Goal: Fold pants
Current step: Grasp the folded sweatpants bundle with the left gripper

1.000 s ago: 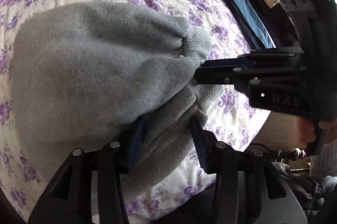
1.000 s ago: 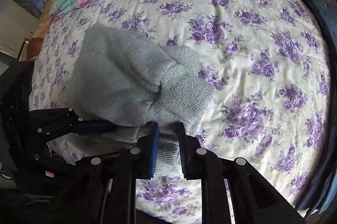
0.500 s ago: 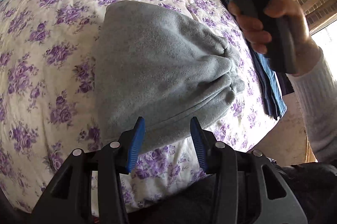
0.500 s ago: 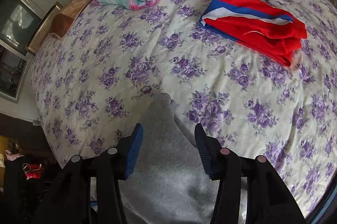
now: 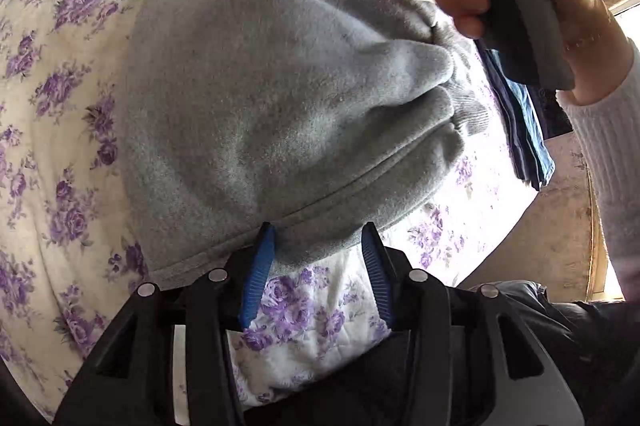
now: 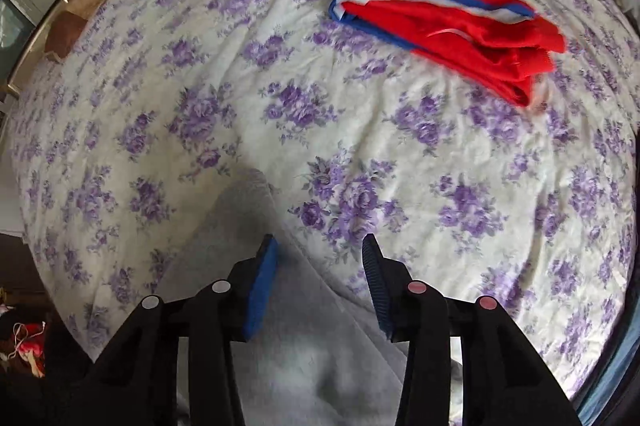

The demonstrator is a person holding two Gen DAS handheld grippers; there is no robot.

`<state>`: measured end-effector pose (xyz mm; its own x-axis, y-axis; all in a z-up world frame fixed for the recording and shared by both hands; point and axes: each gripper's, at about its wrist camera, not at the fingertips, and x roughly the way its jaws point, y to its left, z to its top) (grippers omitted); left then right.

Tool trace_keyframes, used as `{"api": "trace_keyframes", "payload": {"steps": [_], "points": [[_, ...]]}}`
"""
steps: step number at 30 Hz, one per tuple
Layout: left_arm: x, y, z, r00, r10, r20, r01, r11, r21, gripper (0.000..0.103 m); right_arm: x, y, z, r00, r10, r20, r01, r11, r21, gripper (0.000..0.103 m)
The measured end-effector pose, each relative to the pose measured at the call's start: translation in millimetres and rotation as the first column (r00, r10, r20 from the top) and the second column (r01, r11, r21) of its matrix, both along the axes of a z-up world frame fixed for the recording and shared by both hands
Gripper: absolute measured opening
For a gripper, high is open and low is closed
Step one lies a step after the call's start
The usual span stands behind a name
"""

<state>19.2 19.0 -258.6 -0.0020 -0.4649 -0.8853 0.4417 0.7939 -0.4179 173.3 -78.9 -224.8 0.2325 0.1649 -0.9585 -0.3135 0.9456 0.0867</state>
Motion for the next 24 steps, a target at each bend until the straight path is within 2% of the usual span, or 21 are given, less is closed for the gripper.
{"api": "trace_keyframes", "payload": {"steps": [2,4,6,8,11,13,14,17,20,22,24], "points": [[-1.8,13.3,18.7,0.999,0.026,0.035,-0.025,0.999,-0.028,0.044,-25.0,-25.6,34.0,0.999,-0.016,0.051,0.014,0.999,0.037,0.043],[0.9,33.5,33.5,0.996,0.081,0.045,-0.077,0.994,-0.074,0.047,-54.6,-44.9,52.6,0.998,-0.002,0.062,-0.001,0.998,0.060,0.043],[8.2,56.8,40.5,0.987,0.152,0.044,-0.147,0.984,-0.097,0.059,-83.3,-49.9,56.1,0.997,0.042,0.064,-0.046,0.997,0.065,0.044],[18.4,77.2,38.9,0.977,0.210,0.038,-0.206,0.975,-0.084,0.060,-107.8,-51.4,44.3,0.993,0.081,0.086,-0.084,0.996,0.026,0.045],[34.4,94.1,25.9,0.970,0.243,-0.008,-0.243,0.970,-0.030,0.060,-115.2,-57.4,-7.1,0.997,0.060,0.047,-0.057,0.997,-0.056,0.047],[40.7,98.6,17.1,0.968,0.250,-0.025,-0.250,0.968,0.001,0.061,-114.5,-60.9,-37.8,0.996,0.018,0.091,-0.010,0.996,-0.090,0.052],[42.9,99.4,10.7,0.967,0.251,-0.045,-0.250,0.968,0.017,0.061,-115.4,-60.6,-39.3,0.992,0.003,0.124,0.008,0.997,-0.080,0.052],[46.9,100.8,-6.4,0.959,0.260,-0.116,-0.257,0.966,0.042,0.061,-115.3,-57.3,-22.1,0.992,-0.041,0.116,0.049,0.997,-0.066,0.052],[47.1,100.2,-13.3,0.951,0.268,-0.152,-0.264,0.963,0.043,0.062,-137.5,-67.1,15.3,0.983,-0.075,0.169,0.072,0.997,0.029,0.052],[49.1,102.5,-16.1,0.945,0.276,-0.173,-0.278,0.960,0.012,0.066,-155.7,-82.5,35.6,0.975,-0.123,0.183,0.108,0.990,0.087,0.054],[54.7,103.1,-22.1,0.938,0.289,-0.194,-0.300,0.954,-0.029,0.072,-174.3,-102.1,44.7,0.967,-0.194,0.162,0.173,0.975,0.140,0.062]]}}
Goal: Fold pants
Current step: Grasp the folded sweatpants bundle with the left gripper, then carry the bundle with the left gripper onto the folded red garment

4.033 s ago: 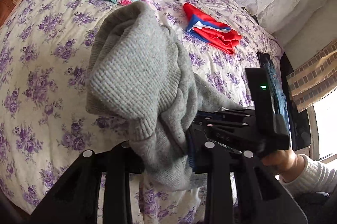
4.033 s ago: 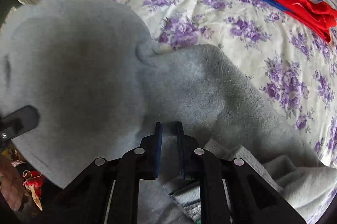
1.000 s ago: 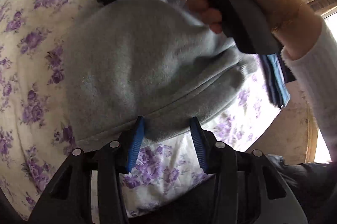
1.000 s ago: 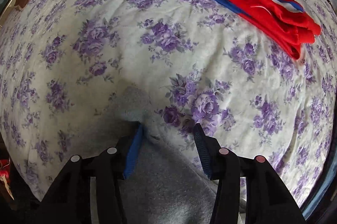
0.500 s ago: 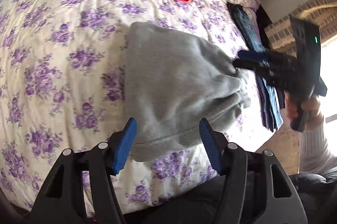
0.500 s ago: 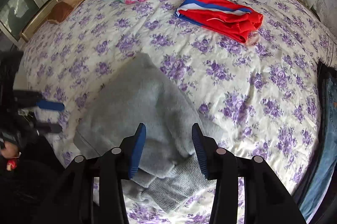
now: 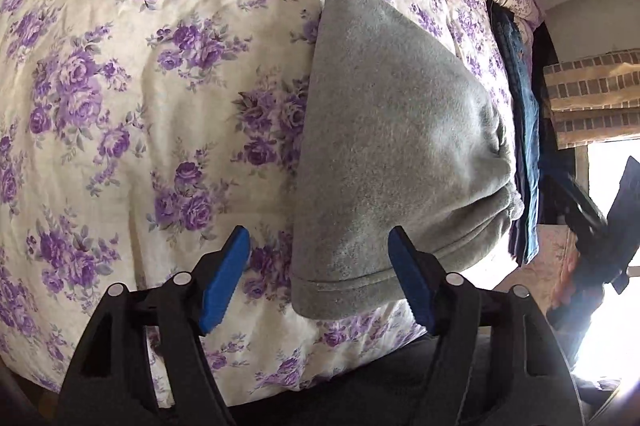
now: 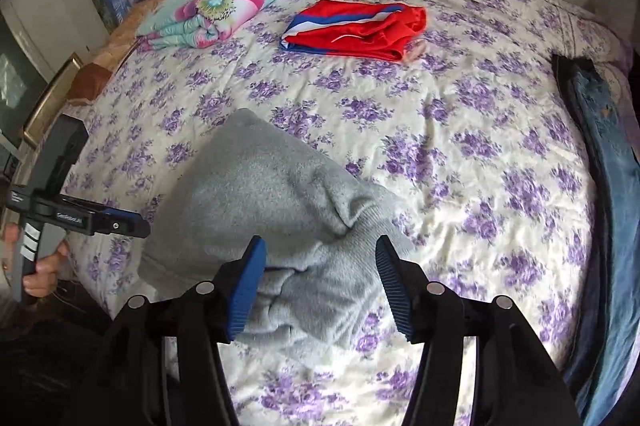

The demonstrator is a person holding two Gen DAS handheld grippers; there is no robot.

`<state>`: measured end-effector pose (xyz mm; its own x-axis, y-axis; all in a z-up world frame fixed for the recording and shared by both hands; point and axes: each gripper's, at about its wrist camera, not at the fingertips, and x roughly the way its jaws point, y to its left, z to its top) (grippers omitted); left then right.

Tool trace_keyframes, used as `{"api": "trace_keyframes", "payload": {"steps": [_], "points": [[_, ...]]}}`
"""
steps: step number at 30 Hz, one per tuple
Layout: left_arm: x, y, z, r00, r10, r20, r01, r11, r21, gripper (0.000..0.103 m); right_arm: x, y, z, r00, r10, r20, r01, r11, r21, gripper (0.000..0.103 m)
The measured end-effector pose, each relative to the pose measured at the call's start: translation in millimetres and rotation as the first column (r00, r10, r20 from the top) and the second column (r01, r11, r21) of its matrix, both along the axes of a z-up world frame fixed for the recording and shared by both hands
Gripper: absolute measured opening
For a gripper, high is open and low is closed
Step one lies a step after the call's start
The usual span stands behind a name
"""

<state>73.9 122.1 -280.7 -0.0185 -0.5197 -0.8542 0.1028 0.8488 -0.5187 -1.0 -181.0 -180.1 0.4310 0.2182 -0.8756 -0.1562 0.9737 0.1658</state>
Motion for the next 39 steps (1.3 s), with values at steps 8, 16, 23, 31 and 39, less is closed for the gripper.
{"api": "trace_keyframes", "payload": {"steps": [8,16,23,31,39], "points": [[21.3,-39.0,-40.8,0.994,-0.046,-0.101,0.038,0.996,-0.079,0.075,-48.4,-53.0,-29.1,0.962,-0.204,-0.184,0.245,0.938,0.244,0.067],[5.4,-69.6,-0.4,0.986,-0.157,0.063,0.155,0.987,0.036,0.050,-31.7,-38.0,-41.6,0.951,-0.205,-0.230,0.267,0.920,0.286,0.069],[-1.5,-82.7,9.9,0.976,-0.185,0.118,0.175,0.981,0.088,0.048,0.1,-28.6,-59.8,0.949,-0.246,-0.199,0.288,0.932,0.221,0.083],[-1.4,-74.5,-7.0,0.984,-0.160,0.076,0.155,0.985,0.071,0.049,-13.7,-43.7,-149.5,0.796,-0.210,-0.567,0.501,0.754,0.424,0.091],[-0.6,-87.9,5.7,0.970,-0.210,0.126,0.192,0.971,0.141,0.041,-5.3,-7.2,-108.2,0.908,-0.181,-0.377,0.294,0.917,0.268,0.052]]}}
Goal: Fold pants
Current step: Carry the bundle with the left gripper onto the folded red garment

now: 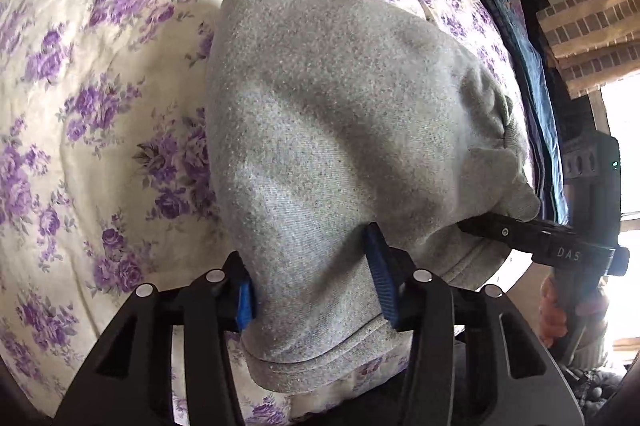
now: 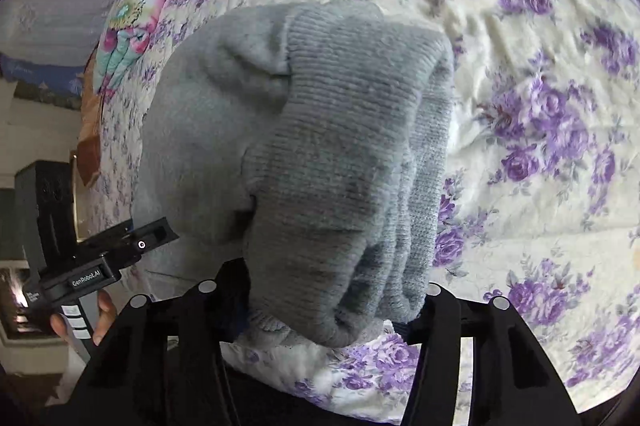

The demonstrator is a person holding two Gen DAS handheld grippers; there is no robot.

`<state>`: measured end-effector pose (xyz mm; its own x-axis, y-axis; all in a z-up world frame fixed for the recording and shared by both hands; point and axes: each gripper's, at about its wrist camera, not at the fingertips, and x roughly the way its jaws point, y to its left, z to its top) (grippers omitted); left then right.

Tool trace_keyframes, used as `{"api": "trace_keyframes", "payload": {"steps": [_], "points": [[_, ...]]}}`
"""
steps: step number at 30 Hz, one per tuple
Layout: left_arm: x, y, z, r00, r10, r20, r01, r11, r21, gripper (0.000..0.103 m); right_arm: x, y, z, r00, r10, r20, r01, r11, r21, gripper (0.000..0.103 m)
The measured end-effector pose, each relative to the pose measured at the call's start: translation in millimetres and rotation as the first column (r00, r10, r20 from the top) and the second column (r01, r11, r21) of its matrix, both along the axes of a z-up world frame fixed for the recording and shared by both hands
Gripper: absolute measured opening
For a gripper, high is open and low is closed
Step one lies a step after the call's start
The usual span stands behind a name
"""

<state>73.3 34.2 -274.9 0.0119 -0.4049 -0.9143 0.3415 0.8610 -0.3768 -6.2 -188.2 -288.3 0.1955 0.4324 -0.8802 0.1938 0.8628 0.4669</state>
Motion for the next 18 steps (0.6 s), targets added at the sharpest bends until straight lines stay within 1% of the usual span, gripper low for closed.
{"api": "trace_keyframes", "payload": {"steps": [2,4,7,9,10,12,14,16,18], "points": [[-7.1,-3.8,12.1,0.999,-0.020,0.039,0.020,1.000,0.004,0.037,-6.0,9.7,15.3,0.999,0.025,0.044,-0.021,0.996,-0.085,0.050],[-7.0,-2.3,21.9,0.999,-0.016,0.050,0.016,1.000,-0.015,0.033,-8.3,16.6,26.7,0.996,0.044,0.073,-0.033,0.988,-0.150,0.049],[6.9,-0.8,41.7,0.997,-0.013,0.075,0.016,0.999,-0.041,0.032,-0.6,18.7,49.8,0.992,0.072,0.108,-0.049,0.978,-0.202,0.048],[22.4,-2.0,61.4,0.995,-0.012,0.094,0.018,0.998,-0.065,0.032,15.1,13.9,75.7,0.988,0.070,0.135,-0.037,0.972,-0.232,0.048],[30.3,-2.0,74.3,0.993,-0.011,0.117,0.021,0.997,-0.081,0.032,22.0,10.4,91.6,0.983,0.064,0.173,-0.022,0.971,-0.238,0.048],[53.1,-4.0,104.1,0.982,-0.013,0.188,0.033,0.994,-0.102,0.032,51.9,2.4,117.1,0.972,0.057,0.226,-0.006,0.976,-0.218,0.048],[92.1,-11.2,130.0,0.968,-0.030,0.250,0.055,0.994,-0.093,0.032,96.5,-10.2,133.5,0.961,0.050,0.271,0.002,0.982,-0.189,0.048],[143.8,-21.1,146.0,0.959,-0.033,0.282,0.052,0.997,-0.062,0.032,151.8,-17.6,143.9,0.949,0.057,0.311,0.002,0.982,-0.187,0.048],[199.5,-28.3,154.7,0.957,-0.006,0.291,0.018,0.999,-0.039,0.032,207.2,-21.8,151.8,0.933,0.071,0.353,0.006,0.977,-0.211,0.048]]}}
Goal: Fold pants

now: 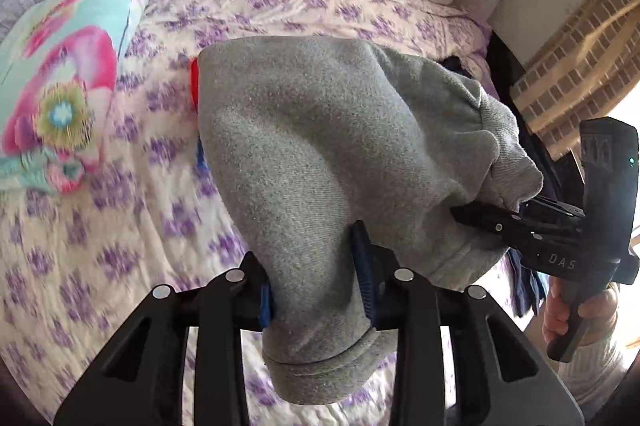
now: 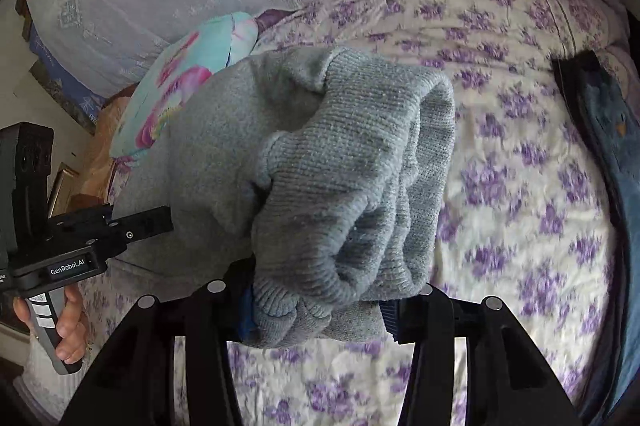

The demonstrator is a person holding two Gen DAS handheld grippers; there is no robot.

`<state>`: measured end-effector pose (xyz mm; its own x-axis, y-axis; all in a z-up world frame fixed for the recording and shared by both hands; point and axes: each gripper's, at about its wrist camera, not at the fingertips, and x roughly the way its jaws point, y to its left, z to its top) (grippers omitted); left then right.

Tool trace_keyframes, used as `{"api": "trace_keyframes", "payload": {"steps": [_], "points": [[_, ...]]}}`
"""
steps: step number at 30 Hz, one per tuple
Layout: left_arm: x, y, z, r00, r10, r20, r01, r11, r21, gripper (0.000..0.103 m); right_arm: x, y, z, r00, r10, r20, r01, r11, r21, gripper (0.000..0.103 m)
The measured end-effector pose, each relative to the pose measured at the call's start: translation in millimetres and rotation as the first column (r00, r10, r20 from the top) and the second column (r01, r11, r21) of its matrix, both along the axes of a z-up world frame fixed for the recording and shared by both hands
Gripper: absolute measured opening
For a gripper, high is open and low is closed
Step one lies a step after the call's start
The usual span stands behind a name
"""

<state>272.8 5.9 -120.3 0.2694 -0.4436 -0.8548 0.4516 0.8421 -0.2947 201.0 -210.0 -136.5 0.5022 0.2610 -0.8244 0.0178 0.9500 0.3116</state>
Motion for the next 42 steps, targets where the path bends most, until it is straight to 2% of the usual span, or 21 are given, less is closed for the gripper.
{"api": "trace_keyframes", "payload": {"steps": [2,4,7,9,12,13,14,15,16,17,18,19,24,27,29,33,37,42], "points": [[50.3,-6.6,1.6,1.000,0.013,0.013,-0.013,1.000,0.017,0.032,53.4,-2.7,2.4,1.000,0.000,0.027,0.001,1.000,-0.031,0.048],[97.1,-9.2,-3.3,1.000,0.021,0.007,-0.021,1.000,0.007,0.033,99.6,-6.9,-2.2,1.000,-0.021,0.012,0.021,0.999,-0.032,0.048],[151.5,-13.1,-23.9,0.999,0.037,-0.018,-0.037,0.999,-0.005,0.033,153.2,-10.8,-20.0,0.999,-0.033,-0.008,0.032,0.998,-0.049,0.048],[176.1,-16.4,-47.2,0.999,0.043,-0.031,-0.043,0.999,-0.005,0.033,178.5,-13.6,-42.7,0.999,-0.037,-0.039,0.035,0.998,-0.049,0.049],[198.7,-20.0,-101.6,0.990,0.064,-0.123,-0.063,0.998,0.016,0.037,203.0,-17.9,-96.8,0.988,-0.058,-0.145,0.053,0.998,-0.039,0.053],[202.2,-21.8,-123.2,0.985,0.075,-0.154,-0.068,0.997,0.046,0.042,205.4,-18.3,-114.8,0.984,-0.069,-0.165,0.061,0.997,-0.056,0.057],[203.0,-21.5,-138.3,0.984,0.085,-0.160,-0.076,0.995,0.061,0.058,204.4,-17.7,-126.3,0.985,-0.081,-0.154,0.070,0.995,-0.075,0.067],[201.1,-18.4,-143.3,0.986,0.106,-0.132,-0.097,0.993,0.072,0.080,201.0,-16.6,-130.0,0.989,-0.087,-0.121,0.077,0.994,-0.081,0.077],[200.5,-13.3,-144.6,0.986,0.134,-0.105,-0.124,0.988,0.094,0.088,197.9,-15.6,-129.4,0.991,-0.093,-0.095,0.084,0.992,-0.096,0.081],[200.2,-7.1,-145.6,0.982,0.145,-0.117,-0.136,0.987,0.083,0.092,196.0,-15.2,-127.2,0.991,-0.100,-0.088,0.090,0.989,-0.116,0.087],[198.7,0.0,-146.3,0.976,0.148,-0.160,-0.142,0.989,0.049,0.091,194.8,-16.0,-124.0,0.990,-0.104,-0.097,0.091,0.988,-0.126,0.088],[194.0,8.0,-143.8,0.969,0.165,-0.181,-0.162,0.986,0.031,0.091,192.6,-18.0,-118.6,0.989,-0.106,-0.106,0.093,0.988,-0.121,0.088],[131.7,44.6,-106.7,0.962,0.260,-0.086,-0.257,0.966,0.040,0.090,157.9,-27.2,-77.0,0.987,-0.145,-0.073,0.123,0.961,-0.247,0.088],[80.8,53.8,-74.7,0.958,0.282,-0.047,-0.281,0.960,0.014,0.091,121.0,-17.9,-41.7,0.992,-0.123,-0.012,0.113,0.945,-0.305,0.087],[47.9,53.5,-50.0,0.958,0.285,-0.020,-0.285,0.958,0.016,0.091,91.8,-12.0,-11.3,0.995,-0.092,0.048,0.102,0.953,-0.287,0.088],[-16.8,46.7,6.8,0.958,0.274,0.088,-0.277,0.960,0.026,0.094,25.8,-3.7,39.9,0.987,-0.059,0.148,0.092,0.970,-0.227,0.089],[-74.3,28.0,51.5,0.950,0.221,0.221,-0.254,0.958,0.133,0.097,-36.5,6.2,58.9,0.986,-0.058,0.158,0.088,0.978,-0.190,0.090],[-128.1,13.6,81.5,0.939,0.220,0.264,-0.269,0.949,0.166,0.097,-96.7,16.3,69.4,0.983,-0.075,0.171,0.108,0.975,-0.195,0.090]]}}
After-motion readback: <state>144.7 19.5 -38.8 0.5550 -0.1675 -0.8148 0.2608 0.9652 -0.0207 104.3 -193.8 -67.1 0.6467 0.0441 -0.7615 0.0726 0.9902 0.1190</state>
